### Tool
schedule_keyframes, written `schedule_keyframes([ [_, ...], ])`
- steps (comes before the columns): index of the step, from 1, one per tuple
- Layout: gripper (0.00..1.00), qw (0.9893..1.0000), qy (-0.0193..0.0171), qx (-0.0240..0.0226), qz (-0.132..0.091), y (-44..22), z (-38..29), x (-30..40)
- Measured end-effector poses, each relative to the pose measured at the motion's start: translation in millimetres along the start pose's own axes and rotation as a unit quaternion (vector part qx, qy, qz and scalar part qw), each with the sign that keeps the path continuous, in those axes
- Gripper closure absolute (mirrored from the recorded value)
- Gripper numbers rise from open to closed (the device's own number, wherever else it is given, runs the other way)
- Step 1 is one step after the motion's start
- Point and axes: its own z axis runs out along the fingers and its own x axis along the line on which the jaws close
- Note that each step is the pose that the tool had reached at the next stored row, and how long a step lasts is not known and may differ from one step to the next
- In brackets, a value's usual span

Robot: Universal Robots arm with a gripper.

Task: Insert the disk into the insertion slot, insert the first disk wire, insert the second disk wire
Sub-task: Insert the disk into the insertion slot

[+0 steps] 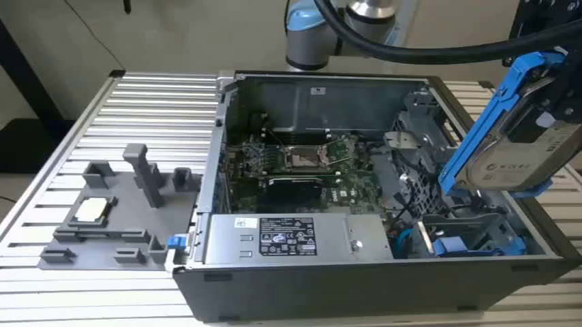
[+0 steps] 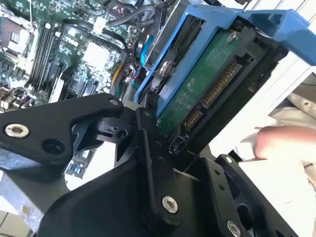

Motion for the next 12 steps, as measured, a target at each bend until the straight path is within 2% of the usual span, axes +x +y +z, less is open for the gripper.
schedule_keyframes([
  [12,0.67,1.0,0.0001,0.0,0.0,-0.3,3.5,0.0],
])
